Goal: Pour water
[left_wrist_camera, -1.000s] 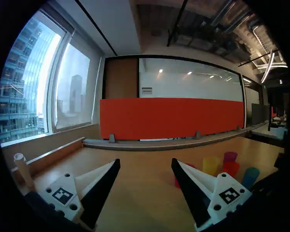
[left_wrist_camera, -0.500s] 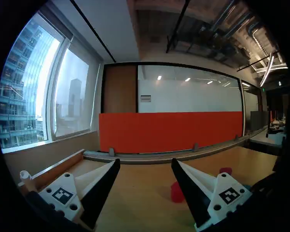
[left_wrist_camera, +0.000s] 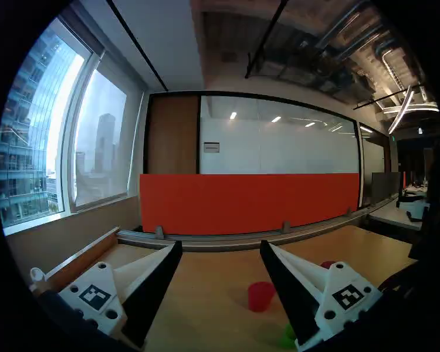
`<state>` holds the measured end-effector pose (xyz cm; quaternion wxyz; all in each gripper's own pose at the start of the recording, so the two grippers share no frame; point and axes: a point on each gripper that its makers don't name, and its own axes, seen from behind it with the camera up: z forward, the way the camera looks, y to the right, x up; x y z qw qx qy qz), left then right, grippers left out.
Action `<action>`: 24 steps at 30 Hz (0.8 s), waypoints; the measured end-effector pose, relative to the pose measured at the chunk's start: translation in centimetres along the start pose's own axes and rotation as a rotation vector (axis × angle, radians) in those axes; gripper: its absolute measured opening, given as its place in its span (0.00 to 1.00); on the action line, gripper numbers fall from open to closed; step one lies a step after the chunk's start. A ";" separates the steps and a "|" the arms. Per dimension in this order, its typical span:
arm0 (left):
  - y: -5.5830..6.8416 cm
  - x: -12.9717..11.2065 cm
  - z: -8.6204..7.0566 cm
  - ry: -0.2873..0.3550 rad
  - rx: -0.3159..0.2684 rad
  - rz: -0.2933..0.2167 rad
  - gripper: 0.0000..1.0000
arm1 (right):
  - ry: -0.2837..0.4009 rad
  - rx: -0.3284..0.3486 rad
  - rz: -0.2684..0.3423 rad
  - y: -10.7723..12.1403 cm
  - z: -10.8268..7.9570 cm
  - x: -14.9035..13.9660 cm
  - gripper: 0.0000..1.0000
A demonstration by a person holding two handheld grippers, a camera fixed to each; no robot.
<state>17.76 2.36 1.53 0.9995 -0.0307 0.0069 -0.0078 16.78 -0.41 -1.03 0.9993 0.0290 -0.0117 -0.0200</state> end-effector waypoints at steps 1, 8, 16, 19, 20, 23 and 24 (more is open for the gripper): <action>0.0 0.1 0.1 -0.001 -0.003 0.000 0.98 | -0.002 0.004 0.004 0.0 0.0 0.2 0.99; 0.6 0.6 0.1 -0.011 -0.038 -0.004 0.99 | -0.006 0.029 0.006 -0.4 0.0 1.0 0.99; 2.3 1.2 -0.3 -0.028 -0.136 -0.021 0.98 | -0.022 0.115 0.004 -1.9 0.0 1.1 0.99; 2.7 1.4 -0.5 -0.033 -0.165 -0.024 0.99 | -0.027 0.145 0.000 -2.3 0.0 1.2 0.99; 2.7 1.5 -0.6 -0.035 -0.172 -0.025 0.99 | -0.028 0.155 -0.002 -2.4 0.0 1.2 0.99; 3.0 1.6 -0.7 -0.040 -0.200 -0.011 0.99 | -0.027 0.190 -0.015 -2.9 -0.3 1.4 0.99; 3.1 1.7 -0.7 -0.042 -0.208 -0.006 0.99 | -0.028 0.202 -0.018 -3.1 -0.4 1.5 0.99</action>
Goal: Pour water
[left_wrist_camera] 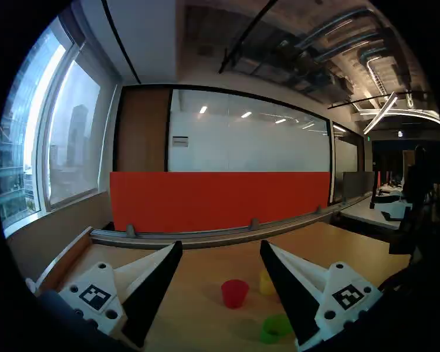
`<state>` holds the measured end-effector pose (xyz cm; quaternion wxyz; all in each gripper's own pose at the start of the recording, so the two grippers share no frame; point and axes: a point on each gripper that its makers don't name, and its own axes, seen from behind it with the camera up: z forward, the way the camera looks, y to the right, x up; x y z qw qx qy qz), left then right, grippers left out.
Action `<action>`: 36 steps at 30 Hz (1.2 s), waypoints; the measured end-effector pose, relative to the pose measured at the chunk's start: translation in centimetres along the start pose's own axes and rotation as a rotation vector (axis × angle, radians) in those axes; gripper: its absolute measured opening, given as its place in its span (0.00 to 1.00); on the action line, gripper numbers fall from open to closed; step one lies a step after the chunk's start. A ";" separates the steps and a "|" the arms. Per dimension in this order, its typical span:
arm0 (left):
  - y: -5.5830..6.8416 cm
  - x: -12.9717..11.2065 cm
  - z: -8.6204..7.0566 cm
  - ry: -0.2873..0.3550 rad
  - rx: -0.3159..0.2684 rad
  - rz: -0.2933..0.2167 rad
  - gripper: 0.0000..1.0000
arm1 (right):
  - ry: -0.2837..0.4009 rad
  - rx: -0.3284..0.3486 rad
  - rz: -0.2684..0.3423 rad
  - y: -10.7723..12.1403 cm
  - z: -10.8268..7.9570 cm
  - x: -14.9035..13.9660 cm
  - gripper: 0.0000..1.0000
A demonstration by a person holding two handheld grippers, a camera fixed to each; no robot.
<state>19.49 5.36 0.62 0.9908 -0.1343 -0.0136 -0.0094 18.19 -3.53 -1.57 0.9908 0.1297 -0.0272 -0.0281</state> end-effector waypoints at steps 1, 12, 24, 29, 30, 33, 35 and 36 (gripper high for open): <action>0.1 0.0 0.0 -0.003 -0.009 0.006 0.99 | -0.001 0.015 -0.004 -0.3 -0.1 0.1 0.99; 1.4 -0.2 -0.4 -0.038 -0.111 0.021 0.99 | -0.012 0.178 -0.016 -3.7 -0.6 1.0 0.99; 3.4 -0.1 -0.8 -0.056 -0.236 -0.002 0.99 | -0.026 0.305 -0.014 -6.5 -1.1 1.5 0.99; 3.6 -0.8 -0.8 -0.074 -0.262 0.003 0.98 | -0.050 0.339 -0.026 -7.3 -1.2 1.3 0.99; 3.7 -0.9 -0.8 -0.077 -0.266 0.005 0.98 | -0.053 0.345 -0.028 -7.5 -1.2 1.3 0.99; 3.9 -1.1 -0.8 -0.083 -0.282 0.010 0.99 | -0.063 0.364 -0.035 -7.9 -1.2 1.2 0.99; 4.0 -1.2 -0.9 -0.084 -0.292 0.011 0.99 | -0.069 0.374 -0.039 -8.1 -1.2 1.1 0.99; 4.1 -1.3 -0.9 -0.087 -0.298 0.012 0.99 | -0.072 0.379 -0.042 -8.2 -1.2 1.0 0.99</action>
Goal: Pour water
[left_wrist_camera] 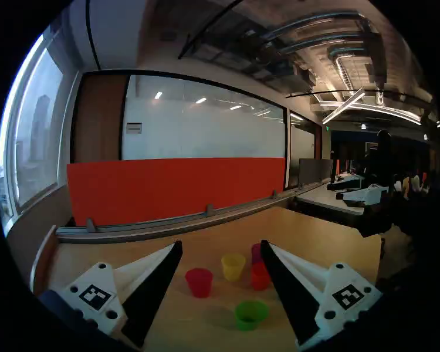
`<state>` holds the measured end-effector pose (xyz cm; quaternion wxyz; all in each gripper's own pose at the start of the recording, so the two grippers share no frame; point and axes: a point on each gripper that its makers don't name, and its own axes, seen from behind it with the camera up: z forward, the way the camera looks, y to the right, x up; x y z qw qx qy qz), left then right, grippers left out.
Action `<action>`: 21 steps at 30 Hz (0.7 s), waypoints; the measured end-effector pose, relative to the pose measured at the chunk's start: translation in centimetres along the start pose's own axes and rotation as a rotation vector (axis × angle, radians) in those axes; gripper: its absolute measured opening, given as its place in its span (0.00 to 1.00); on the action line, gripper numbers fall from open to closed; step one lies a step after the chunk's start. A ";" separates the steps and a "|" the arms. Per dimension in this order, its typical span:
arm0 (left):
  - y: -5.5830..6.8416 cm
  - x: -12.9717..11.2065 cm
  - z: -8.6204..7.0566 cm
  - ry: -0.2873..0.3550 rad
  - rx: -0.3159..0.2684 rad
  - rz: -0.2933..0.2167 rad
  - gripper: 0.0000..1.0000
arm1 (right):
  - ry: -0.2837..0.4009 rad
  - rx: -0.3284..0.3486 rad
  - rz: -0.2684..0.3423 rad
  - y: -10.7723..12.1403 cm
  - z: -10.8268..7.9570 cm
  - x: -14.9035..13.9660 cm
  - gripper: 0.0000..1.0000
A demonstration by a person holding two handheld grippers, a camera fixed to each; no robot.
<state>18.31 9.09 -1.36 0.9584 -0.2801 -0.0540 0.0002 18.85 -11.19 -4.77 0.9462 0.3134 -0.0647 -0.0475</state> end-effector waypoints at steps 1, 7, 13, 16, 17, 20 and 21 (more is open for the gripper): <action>0.1 -0.1 0.0 -0.004 -0.007 0.000 0.99 | -0.004 0.006 -0.002 -0.1 0.0 -0.1 0.99; 0.2 -1.3 0.4 -0.040 -0.028 0.015 0.98 | -0.030 0.037 -0.011 -0.7 0.3 -0.9 0.99; 0.4 -2.5 0.6 -0.068 -0.045 0.045 0.99 | -0.060 0.077 -0.017 -1.5 0.4 -1.9 0.99; 0.6 -3.0 0.7 -0.078 -0.062 0.047 0.99 | -0.080 0.094 -0.024 -1.7 0.5 -2.6 0.99; 0.7 -3.2 0.8 -0.082 -0.067 0.047 0.99 | -0.087 0.098 -0.026 -1.8 0.5 -2.9 0.99; 1.0 -3.7 1.0 -0.095 -0.082 0.047 0.99 | -0.105 0.108 -0.037 -2.0 0.4 -3.6 0.99; 1.1 -3.9 1.0 -0.099 -0.085 0.049 0.98 | -0.109 0.111 -0.041 -2.1 0.4 -3.8 0.99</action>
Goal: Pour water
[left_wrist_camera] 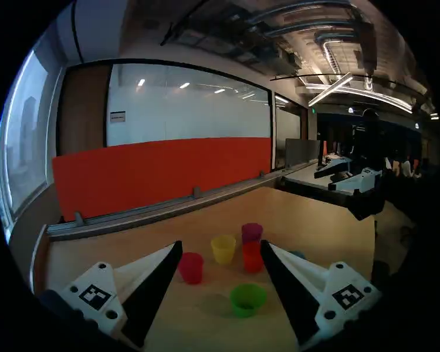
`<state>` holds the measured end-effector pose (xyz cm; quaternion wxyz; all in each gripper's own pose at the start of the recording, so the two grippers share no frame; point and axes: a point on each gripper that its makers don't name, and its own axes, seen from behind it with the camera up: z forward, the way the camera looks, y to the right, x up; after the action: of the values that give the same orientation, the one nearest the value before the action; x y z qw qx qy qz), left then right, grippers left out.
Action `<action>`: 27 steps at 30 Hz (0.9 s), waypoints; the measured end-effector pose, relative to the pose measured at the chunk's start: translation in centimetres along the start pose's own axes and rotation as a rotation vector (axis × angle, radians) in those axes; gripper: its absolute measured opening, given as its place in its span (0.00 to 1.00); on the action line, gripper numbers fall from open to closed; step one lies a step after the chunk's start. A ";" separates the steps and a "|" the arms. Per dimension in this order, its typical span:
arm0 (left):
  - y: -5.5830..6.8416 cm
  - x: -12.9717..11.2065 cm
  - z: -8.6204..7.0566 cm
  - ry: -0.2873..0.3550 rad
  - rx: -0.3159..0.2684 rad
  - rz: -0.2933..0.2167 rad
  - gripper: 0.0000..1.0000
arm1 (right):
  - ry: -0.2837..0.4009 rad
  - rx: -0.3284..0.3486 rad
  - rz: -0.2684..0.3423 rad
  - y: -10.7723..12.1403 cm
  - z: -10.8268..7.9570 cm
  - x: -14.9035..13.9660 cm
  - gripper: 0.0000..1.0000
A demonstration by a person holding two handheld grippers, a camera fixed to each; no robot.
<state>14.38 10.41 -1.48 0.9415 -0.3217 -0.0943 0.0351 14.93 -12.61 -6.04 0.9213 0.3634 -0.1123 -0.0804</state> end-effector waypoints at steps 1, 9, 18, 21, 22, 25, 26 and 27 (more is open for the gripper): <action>0.1 -0.2 0.1 -0.004 -0.003 0.003 0.99 | -0.004 0.003 -0.004 -0.1 0.0 -0.2 0.99; 0.7 -1.9 0.5 -0.042 -0.025 0.031 0.98 | -0.042 0.036 -0.012 -0.9 0.0 -2.0 0.99; 1.7 -4.3 1.0 -0.083 -0.051 0.049 0.98 | -0.084 0.064 -0.032 -1.8 0.1 -4.0 0.99; 2.0 -5.3 1.2 -0.101 -0.059 0.047 0.99 | -0.097 0.072 -0.027 -2.0 0.2 -4.7 0.99; 2.1 -5.6 1.3 -0.106 -0.063 0.047 0.99 | -0.102 0.075 -0.024 -2.1 0.2 -5.1 0.99; 2.3 -6.5 1.5 -0.120 -0.073 0.052 0.98 | -0.117 0.078 -0.019 -2.1 0.4 -6.1 0.99; 2.5 -6.7 1.6 -0.124 -0.076 0.055 0.98 | -0.121 0.078 -0.017 -2.1 0.4 -6.4 0.99; 2.6 -7.0 1.7 -0.128 -0.078 0.058 0.98 | -0.127 0.077 -0.016 -2.1 0.4 -6.7 0.99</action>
<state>7.20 12.55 -2.82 0.9188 -0.3580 -0.1462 0.0791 8.20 -12.88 -8.18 0.8969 0.3939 -0.1705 -0.1061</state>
